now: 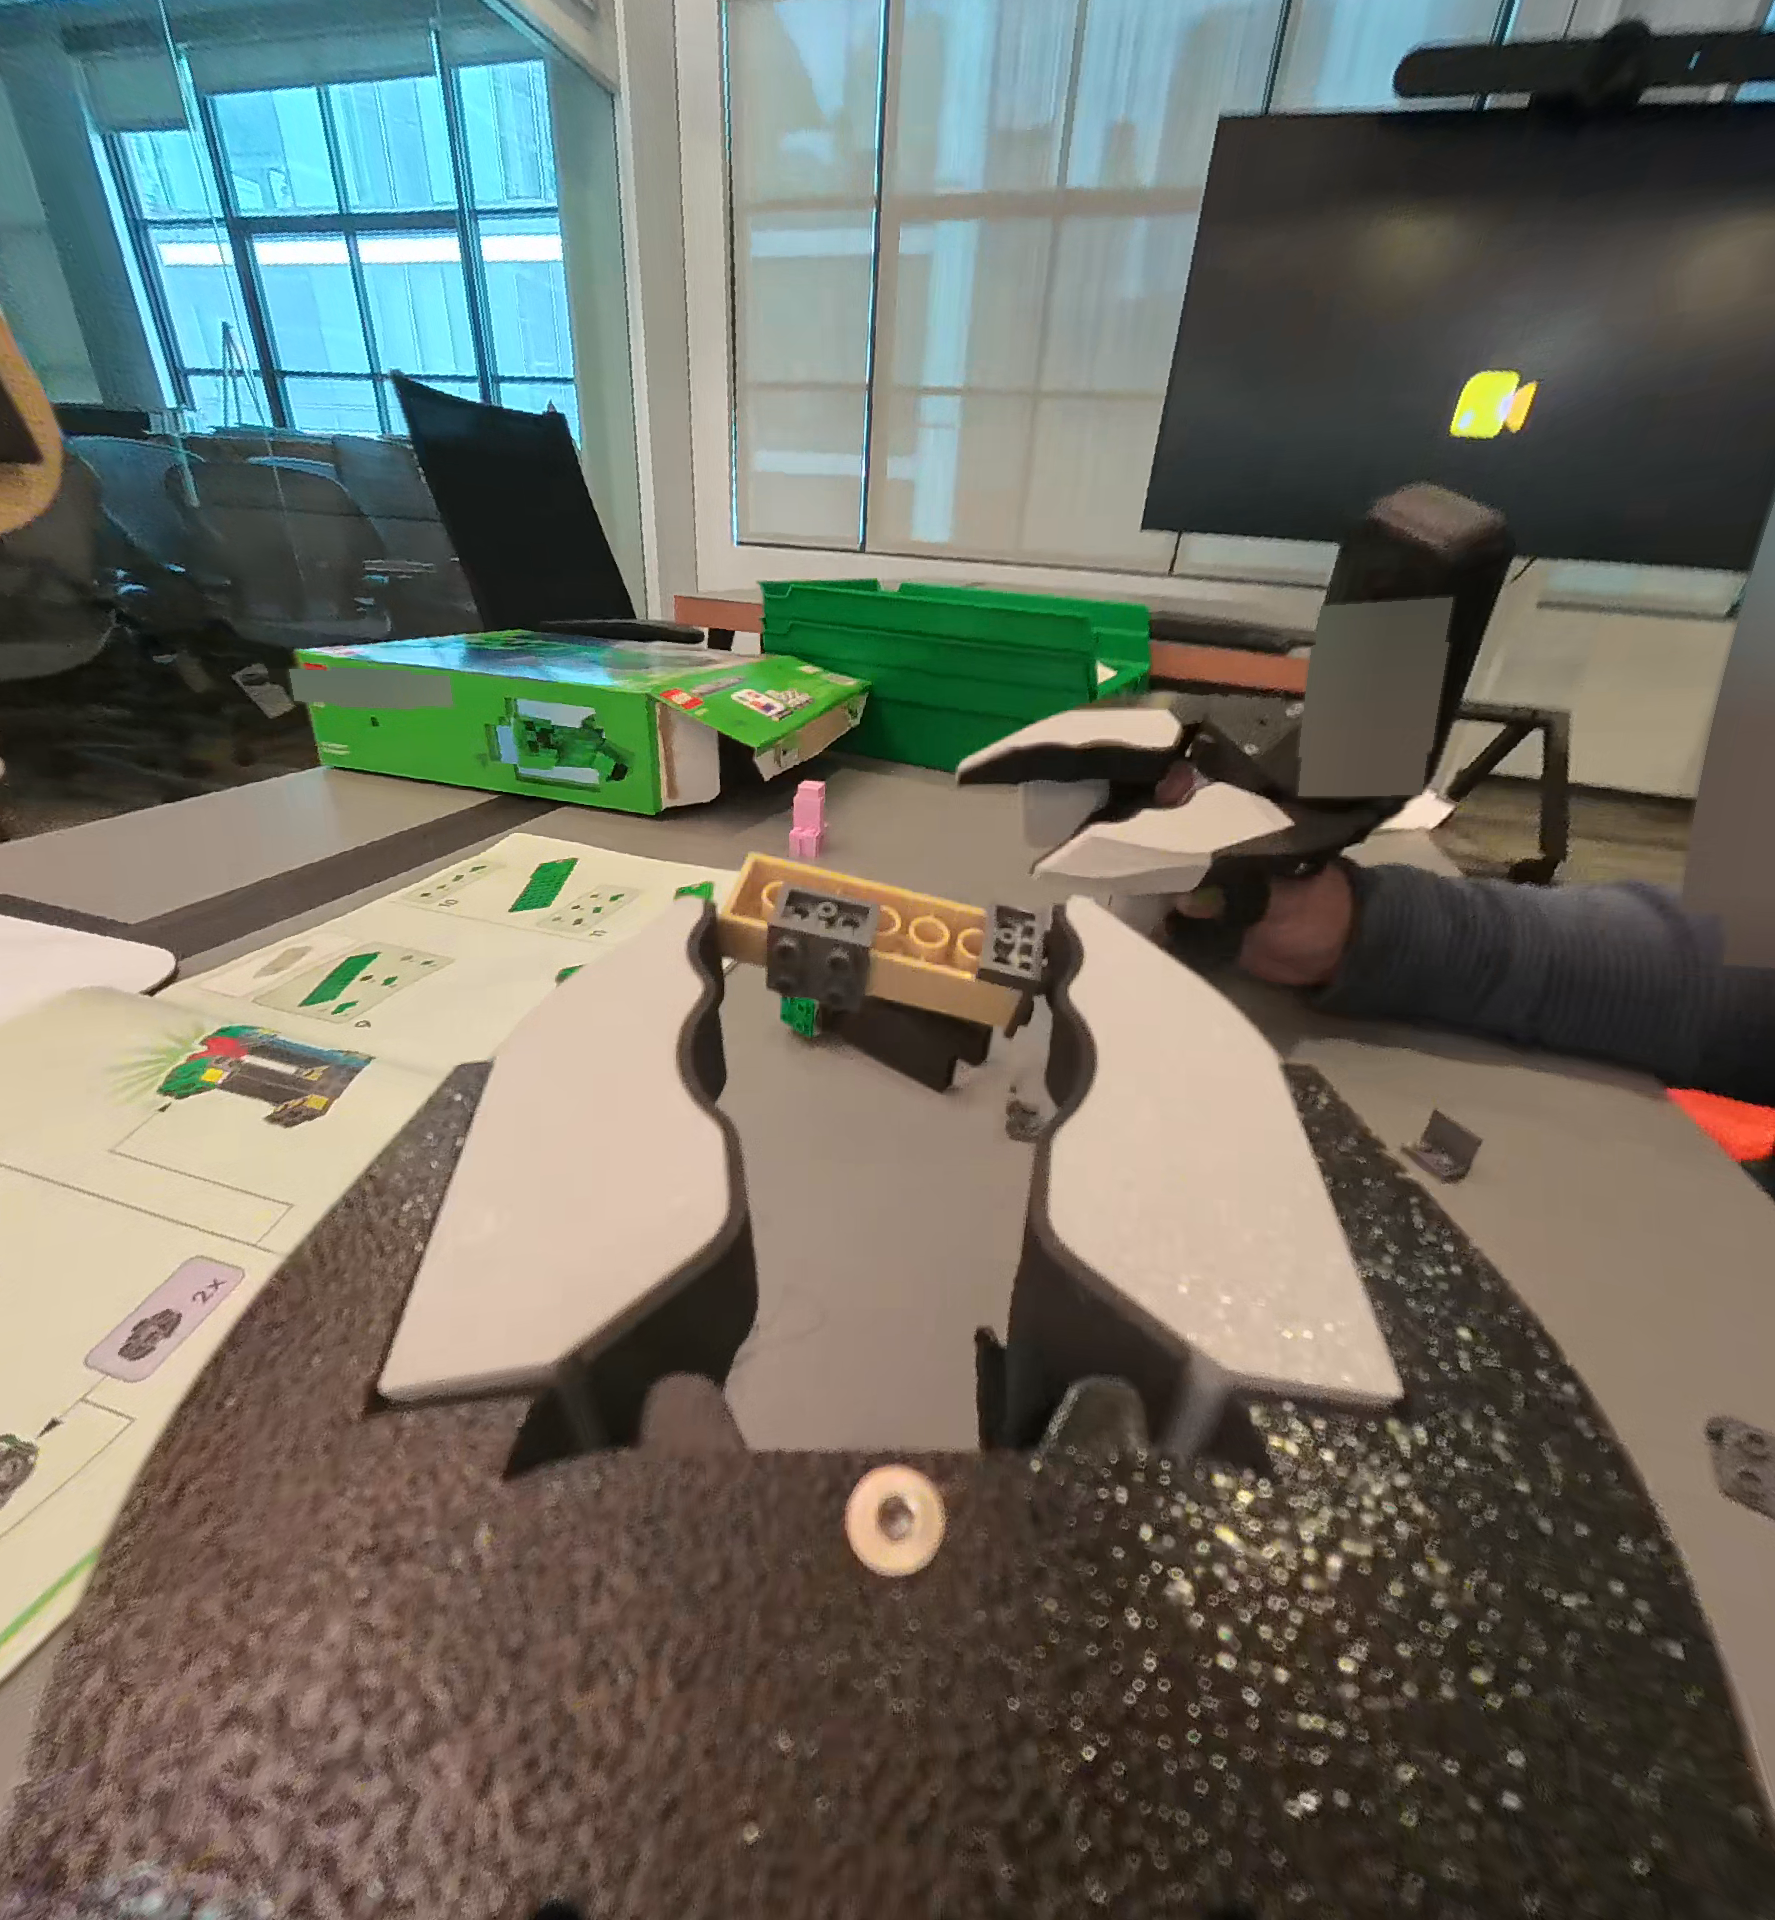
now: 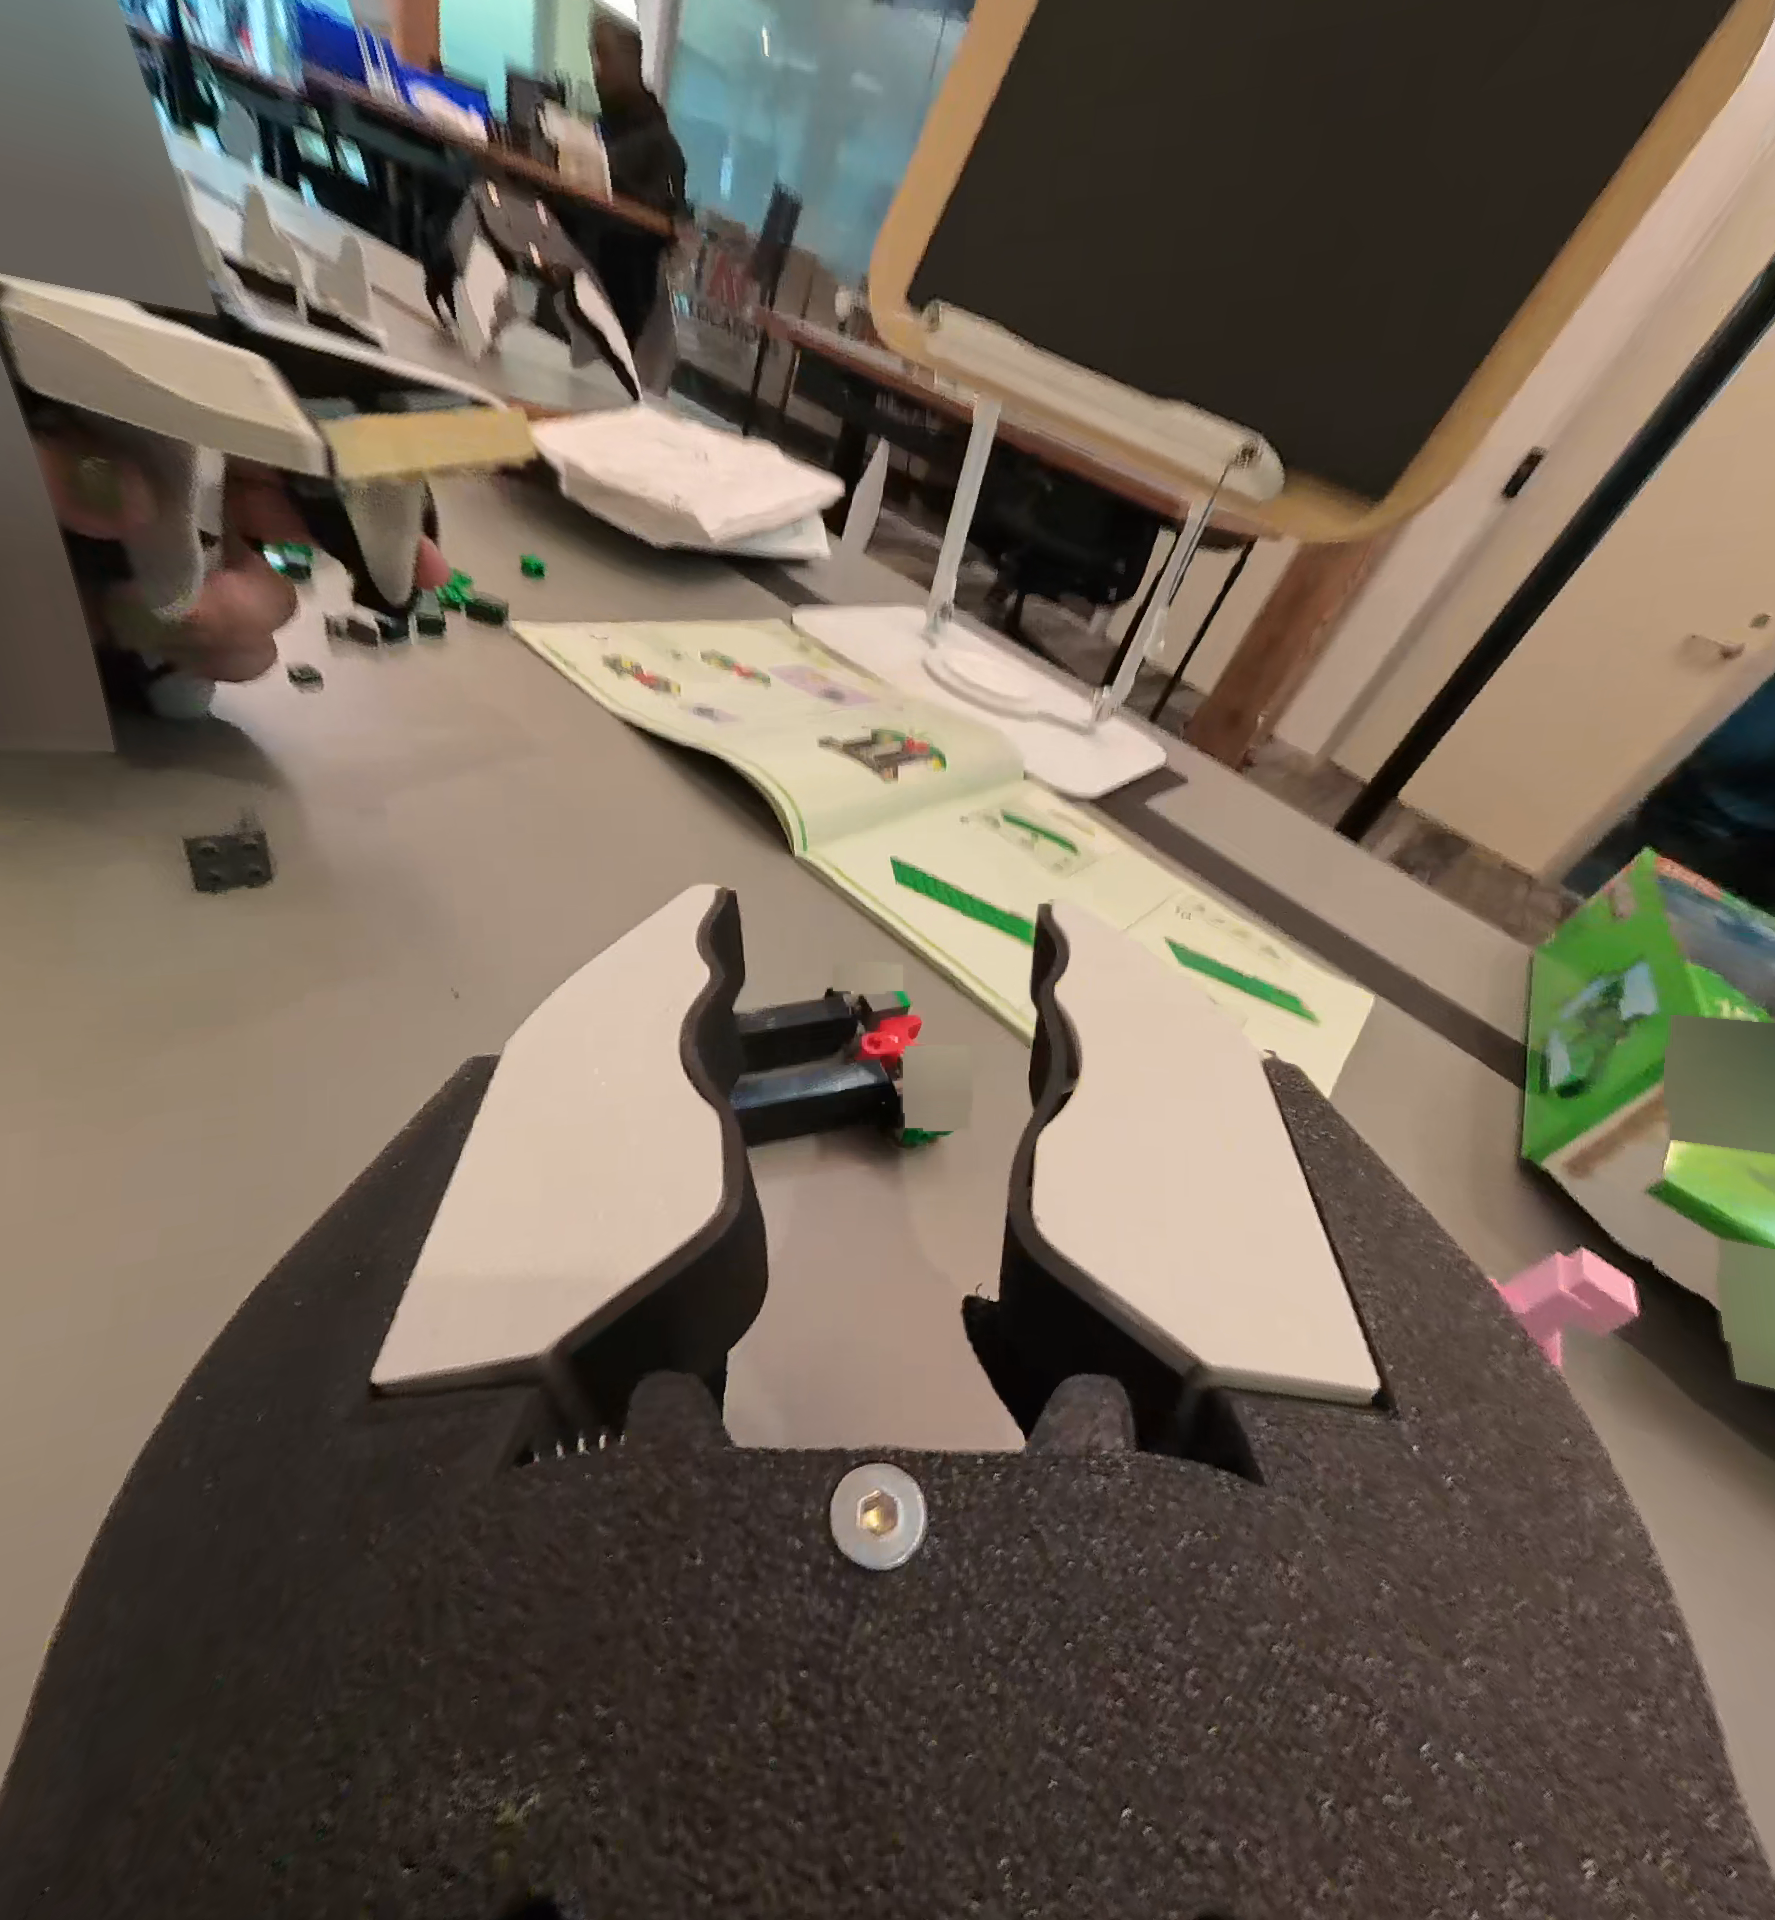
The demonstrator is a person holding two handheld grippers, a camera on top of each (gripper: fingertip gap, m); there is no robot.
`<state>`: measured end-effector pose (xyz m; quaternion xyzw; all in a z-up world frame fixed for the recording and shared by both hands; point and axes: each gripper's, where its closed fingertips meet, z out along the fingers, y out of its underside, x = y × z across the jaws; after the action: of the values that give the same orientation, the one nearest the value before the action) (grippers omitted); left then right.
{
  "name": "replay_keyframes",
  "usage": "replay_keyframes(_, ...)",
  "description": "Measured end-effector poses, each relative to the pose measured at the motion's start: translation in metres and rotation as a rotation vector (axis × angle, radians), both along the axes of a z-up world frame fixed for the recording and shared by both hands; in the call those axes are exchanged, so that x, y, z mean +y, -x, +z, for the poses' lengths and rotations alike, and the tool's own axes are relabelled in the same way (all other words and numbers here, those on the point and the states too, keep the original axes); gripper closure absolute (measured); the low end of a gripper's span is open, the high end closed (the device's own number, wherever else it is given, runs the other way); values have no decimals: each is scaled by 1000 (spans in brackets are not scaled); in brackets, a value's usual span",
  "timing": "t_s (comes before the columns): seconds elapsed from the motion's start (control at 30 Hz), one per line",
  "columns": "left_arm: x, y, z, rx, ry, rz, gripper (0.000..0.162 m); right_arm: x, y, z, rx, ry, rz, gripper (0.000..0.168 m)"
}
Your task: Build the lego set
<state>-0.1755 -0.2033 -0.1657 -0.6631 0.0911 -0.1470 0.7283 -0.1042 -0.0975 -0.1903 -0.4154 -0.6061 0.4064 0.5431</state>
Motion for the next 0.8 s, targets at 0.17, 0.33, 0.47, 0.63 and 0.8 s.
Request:
replay_keyframes(0.17,-4,9,6,-113,-28,-24,103,-1,-3,7,58,10,9,112)
replay_keyframes(0.33,-4,10,6,-118,-27,-20,103,2,-3,7,65,28,0,112)
replay_keyframes(0.47,-2,5,3,-79,-11,-19,103,4,-3,8,68,36,-8,112)
replay_keyframes(0.63,-1,-1,2,-39,-7,-32,103,5,-2,8,66,35,-12,114)
replay_keyframes(0.8,0,-4,2,-26,-11,-47,103,6,-1,7,60,23,-15,116)
